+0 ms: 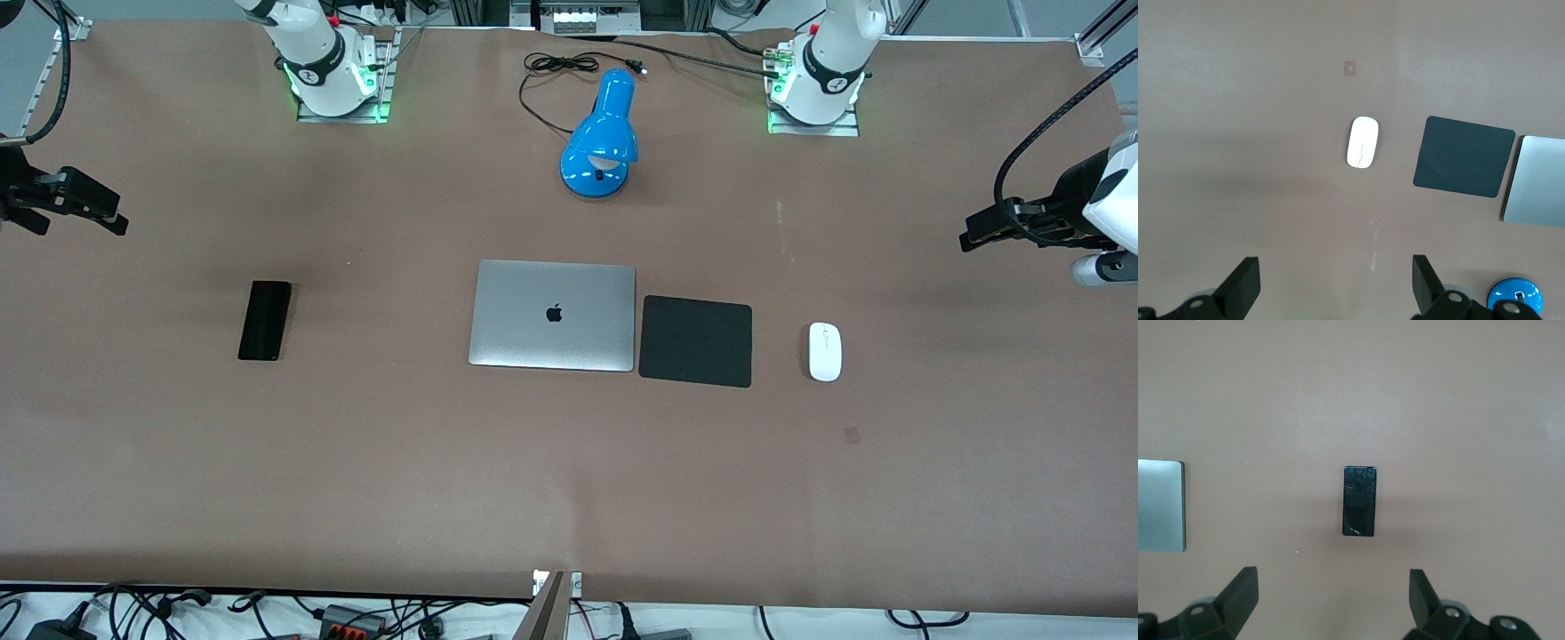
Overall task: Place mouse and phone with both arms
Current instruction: 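Reach the right gripper toward the black phone while the left gripper reaches the mouse, then lower and grasp the phone with the right gripper while the left gripper grasps the mouse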
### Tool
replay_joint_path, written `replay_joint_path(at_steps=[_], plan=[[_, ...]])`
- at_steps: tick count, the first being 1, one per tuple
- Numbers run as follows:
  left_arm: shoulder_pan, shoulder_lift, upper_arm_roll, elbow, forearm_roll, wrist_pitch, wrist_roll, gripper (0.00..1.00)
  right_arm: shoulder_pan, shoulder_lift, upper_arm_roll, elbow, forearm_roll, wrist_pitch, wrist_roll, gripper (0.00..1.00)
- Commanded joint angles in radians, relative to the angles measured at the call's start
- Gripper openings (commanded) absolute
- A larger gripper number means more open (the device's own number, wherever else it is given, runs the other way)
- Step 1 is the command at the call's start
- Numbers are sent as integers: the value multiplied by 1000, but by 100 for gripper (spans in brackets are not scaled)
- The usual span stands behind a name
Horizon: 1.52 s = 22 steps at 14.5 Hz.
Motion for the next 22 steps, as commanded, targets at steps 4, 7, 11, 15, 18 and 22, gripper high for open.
replay_joint_path(at_steps=[4, 7, 11, 15, 18, 22], plan=[[0, -9, 1, -11, 1, 5, -7, 100, 10, -5, -6, -6, -1, 0, 9, 100], [-15, 115, 1, 6, 6, 14, 1, 100, 12, 16, -6, -1, -1, -1, 8, 100], [-12, 281, -10, 58, 0, 171, 7, 100, 15, 56, -1, -6, -6, -3, 6, 100], [-31, 393, -14, 26, 3, 333, 10, 100, 4, 157, -6, -35, -9, 38, 11, 100], [-39, 391, -26, -177, 11, 585, 135, 100, 5, 210, -8, -148, -11, 205, 12, 100], [-40, 388, -33, -343, 10, 771, 192, 100, -13, 260, -8, -315, -11, 414, 12, 100]])
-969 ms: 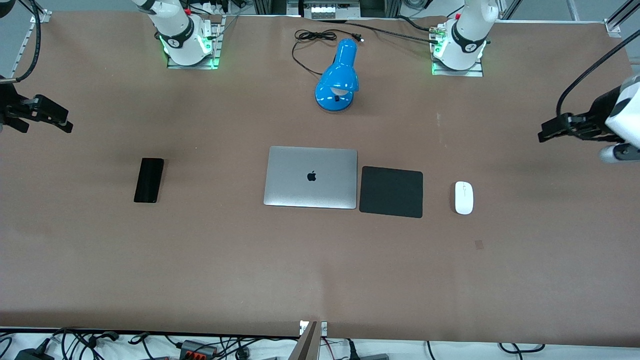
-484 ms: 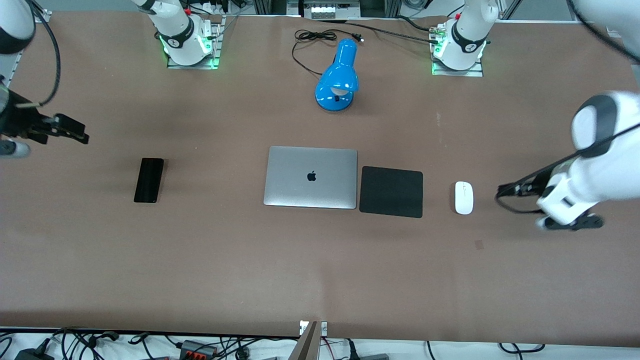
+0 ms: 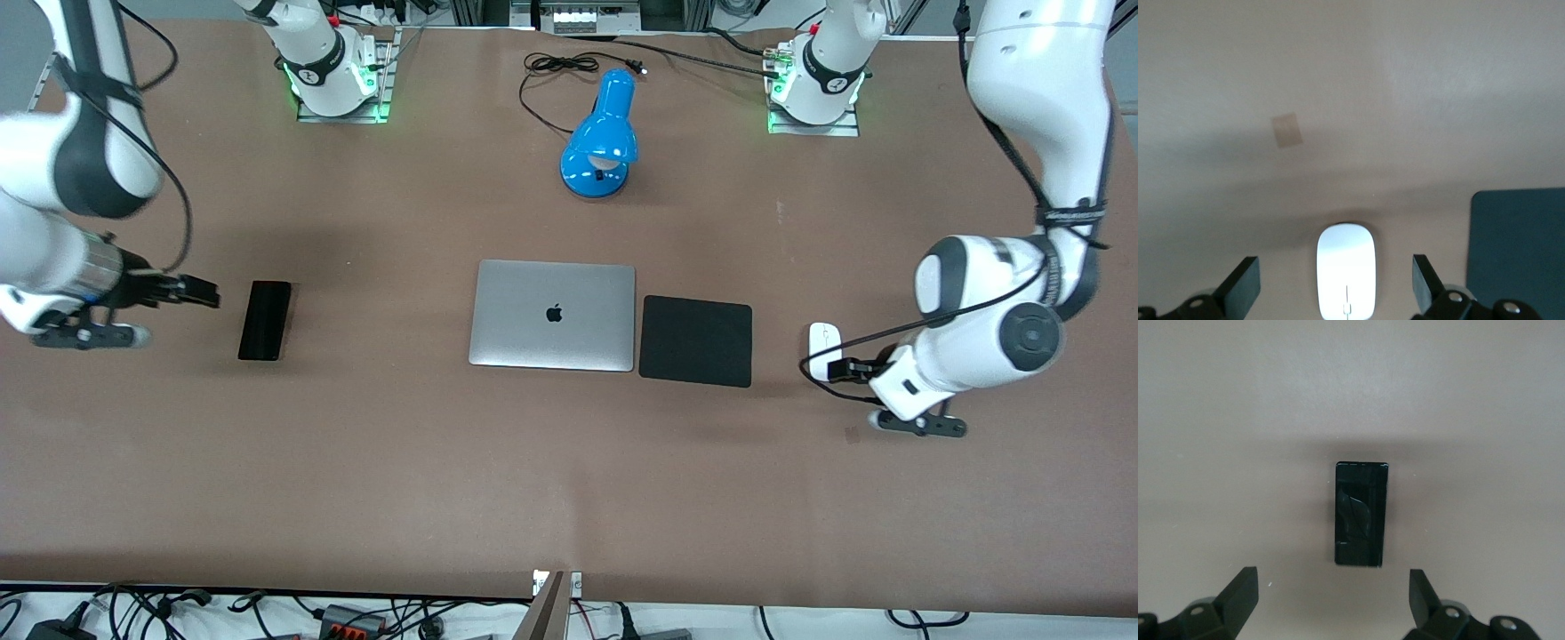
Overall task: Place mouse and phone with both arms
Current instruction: 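Lower and grasp the phone with the right gripper while the left gripper grasps the mouse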
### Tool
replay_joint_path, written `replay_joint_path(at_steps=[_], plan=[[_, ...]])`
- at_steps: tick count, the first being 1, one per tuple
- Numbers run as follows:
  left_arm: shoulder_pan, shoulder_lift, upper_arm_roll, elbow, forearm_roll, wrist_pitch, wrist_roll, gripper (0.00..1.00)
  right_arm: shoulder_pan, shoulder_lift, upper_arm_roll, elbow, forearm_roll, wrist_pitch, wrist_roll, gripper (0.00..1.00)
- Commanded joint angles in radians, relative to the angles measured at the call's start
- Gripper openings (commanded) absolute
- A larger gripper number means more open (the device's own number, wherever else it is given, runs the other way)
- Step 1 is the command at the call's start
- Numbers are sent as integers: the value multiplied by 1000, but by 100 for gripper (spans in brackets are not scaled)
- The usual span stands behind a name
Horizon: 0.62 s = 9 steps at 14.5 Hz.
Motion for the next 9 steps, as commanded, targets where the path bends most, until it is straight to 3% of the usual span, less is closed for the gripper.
replay_joint_path(at_steps=[1, 4, 9], plan=[[2, -42, -9, -129, 12, 93, 33, 100, -18, 11, -1, -118, -10, 124, 12, 100], [2, -42, -9, -183, 12, 121, 33, 100, -38, 71, -1, -169, -10, 250, 12, 100], [2, -18, -9, -188, 12, 123, 34, 100, -39, 188, -1, -166, -6, 284, 72, 100]])
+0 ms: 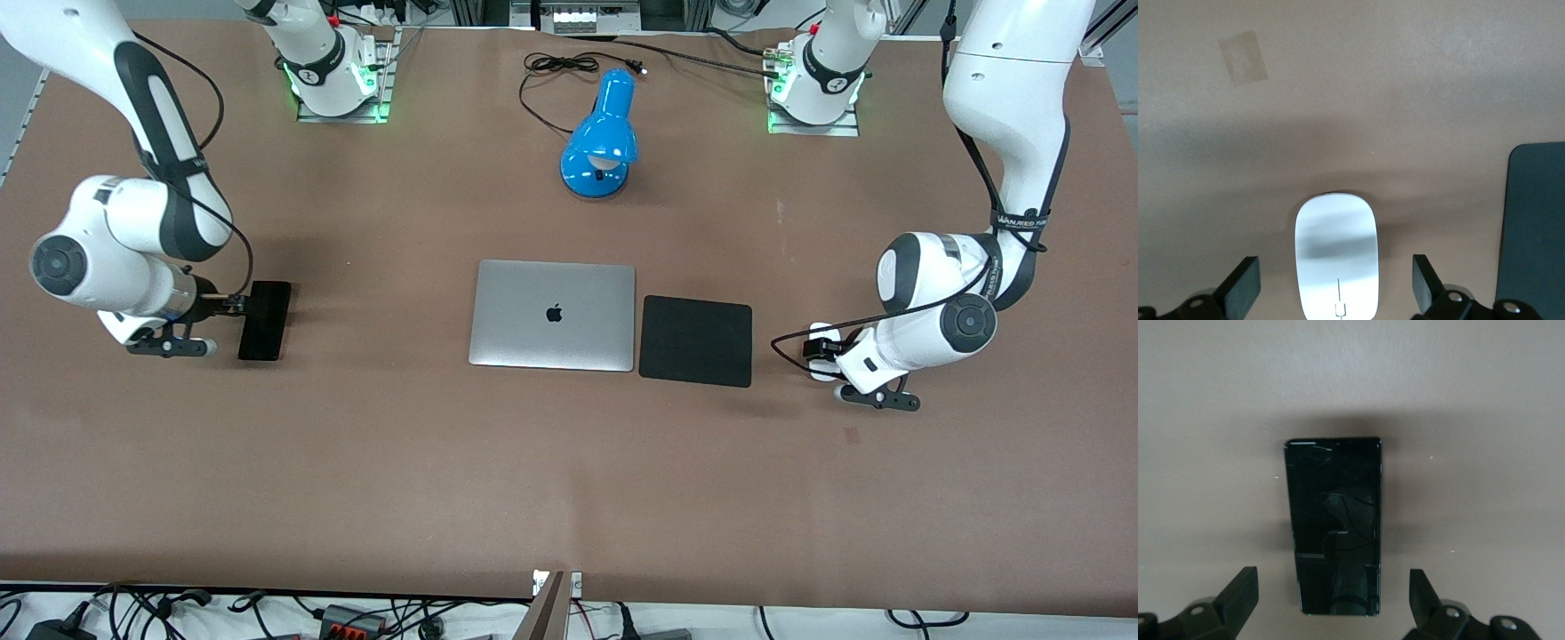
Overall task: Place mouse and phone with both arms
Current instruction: 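Lower and grasp the phone with the right gripper while the left gripper grasps the mouse, then carry the phone toward the laptop while the left gripper lifts the mouse onto the pad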
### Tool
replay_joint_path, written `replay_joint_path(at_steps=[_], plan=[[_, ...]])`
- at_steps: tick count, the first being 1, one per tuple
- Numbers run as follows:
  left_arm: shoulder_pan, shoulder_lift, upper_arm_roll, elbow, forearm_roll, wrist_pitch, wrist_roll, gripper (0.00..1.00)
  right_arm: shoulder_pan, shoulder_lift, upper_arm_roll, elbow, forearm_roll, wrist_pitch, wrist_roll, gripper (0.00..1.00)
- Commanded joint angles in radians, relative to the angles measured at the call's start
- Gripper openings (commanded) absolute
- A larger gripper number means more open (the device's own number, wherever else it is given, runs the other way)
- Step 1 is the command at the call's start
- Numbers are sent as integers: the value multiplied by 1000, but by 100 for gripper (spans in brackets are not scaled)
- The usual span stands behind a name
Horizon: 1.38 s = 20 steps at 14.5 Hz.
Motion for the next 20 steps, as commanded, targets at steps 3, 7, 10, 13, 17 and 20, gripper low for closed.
replay_joint_path(at_steps=[3, 7, 10, 13, 17, 20], plan=[[3, 3, -3, -29, 12, 19, 17, 100, -6, 50, 5, -3, -10, 34, 55, 100], [3, 23, -3, -29, 12, 21, 17, 100, -11, 99, 7, 6, -10, 45, 64, 100], [3, 37, -3, -29, 12, 42, 17, 100, -1, 113, 7, 9, -3, 46, 82, 100], [3, 43, -3, -27, 12, 44, 17, 100, 2, 119, 7, 9, -11, 64, 87, 100], [3, 45, -3, -27, 12, 44, 17, 94, 9, 133, 5, 9, -11, 64, 88, 100], [1, 45, -3, -26, 12, 44, 17, 76, 8, 134, 5, 9, -13, 65, 88, 100]])
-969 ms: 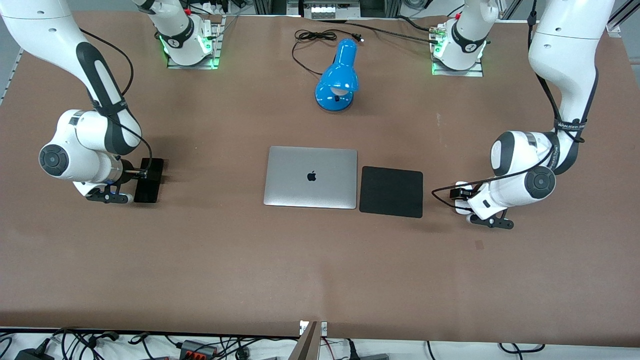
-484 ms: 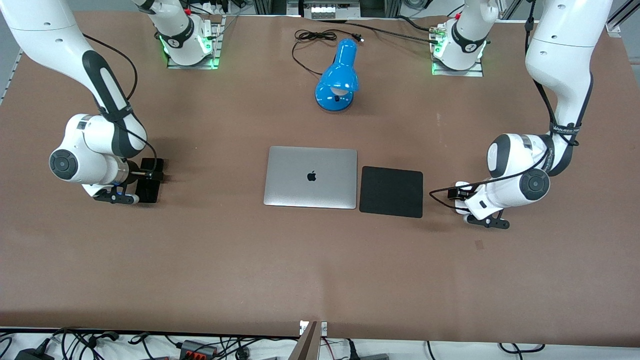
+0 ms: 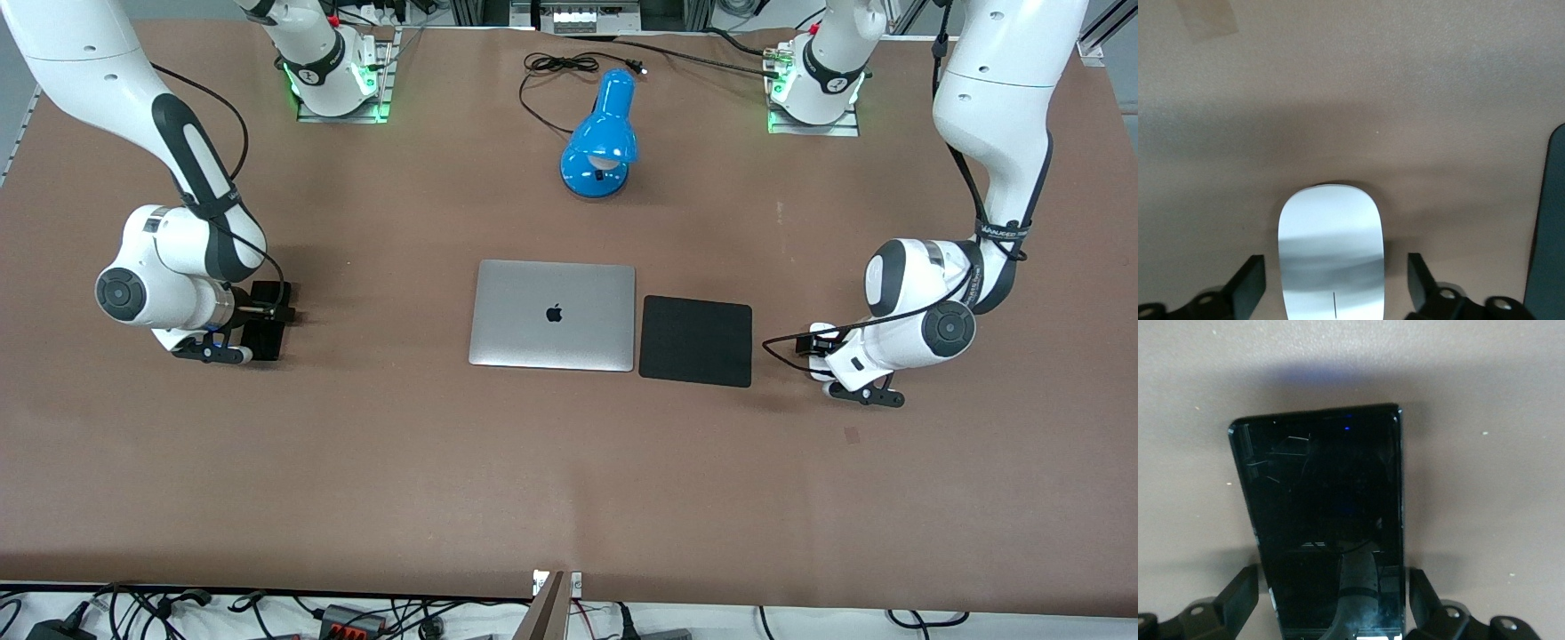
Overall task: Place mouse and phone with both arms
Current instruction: 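Carry the phone toward the laptop while the left gripper lifts the mouse onto the pad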
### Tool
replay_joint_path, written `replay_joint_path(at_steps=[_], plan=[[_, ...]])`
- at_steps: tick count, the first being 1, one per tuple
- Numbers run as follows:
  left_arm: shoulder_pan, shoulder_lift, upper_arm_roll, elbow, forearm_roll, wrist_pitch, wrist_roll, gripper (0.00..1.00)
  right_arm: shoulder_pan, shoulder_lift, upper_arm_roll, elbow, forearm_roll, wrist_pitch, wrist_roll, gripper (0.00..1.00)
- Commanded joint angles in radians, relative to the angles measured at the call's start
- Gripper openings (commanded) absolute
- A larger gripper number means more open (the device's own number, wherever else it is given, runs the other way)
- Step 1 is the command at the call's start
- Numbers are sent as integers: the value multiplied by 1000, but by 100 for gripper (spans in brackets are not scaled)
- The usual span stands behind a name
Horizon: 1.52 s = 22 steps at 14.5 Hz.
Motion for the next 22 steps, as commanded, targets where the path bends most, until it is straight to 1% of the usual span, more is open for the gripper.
replay_joint_path(at_steps=[1, 3, 4, 6, 7, 8, 9, 10, 11, 13, 14, 16, 17, 18, 20, 22], plan=[[1, -2, -3, -7, 12, 15, 14, 72, 1, 9, 2, 8, -13, 9, 23, 100], [1, 0, -3, -7, 12, 13, 14, 66, 0, 9, 2, 8, -14, 9, 20, 100], [1, -2, -3, -7, 12, 13, 14, 64, -5, 11, 2, 6, -14, 7, 20, 94], [1, -5, -3, 1, 12, 6, 14, 60, -6, 14, 2, 6, -14, 3, 19, 62], [-1, -10, -5, 4, 12, -1, 11, 58, -5, 12, 2, 8, -14, 3, 17, 50], [-2, -16, -5, 7, 12, -2, 5, 56, -2, 9, 2, 8, -14, 1, 14, 43], [-7, -22, -12, 8, 12, -10, 2, 56, -2, 6, 4, 8, -14, -6, 5, 41], [-14, -28, -28, 27, 10, -51, -6, 54, -3, 3, 4, 15, -14, -23, 0, 39], [-19, -30, -40, 60, 10, -100, -23, 54, 1, 2, 5, 32, -14, -49, -1, 35], [-46, -28, -63, 143, 10, -212, -92, 54, 6, -12, 14, 66, -14, -129, 5, 34], [-77, -26, -64, 169, 7, -243, -138, 54, 14, -24, 17, 84, -16, -173, 3, 34], [-164, -17, -66, 205, 3, -254, -269, 54, 53, -69, 30, 101, -16, -232, 25, 33], [-198, -1, -65, 223, 1, -252, -325, 54, 95, -96, 33, 115, -13, -259, 26, 32], [-218, 18, -65, 244, 1, -251, -345, 54, 134, -112, 31, 132, -10, -293, 42, 29], [-237, 61, -66, 281, 0, -244, -345, 54, 178, -112, 33, 158, -16, -324, 136, 29], [-255, 79, -66, 288, 1, -241, -345, 54, 233, -110, 33, 158, -8, -324, 180, 28]])
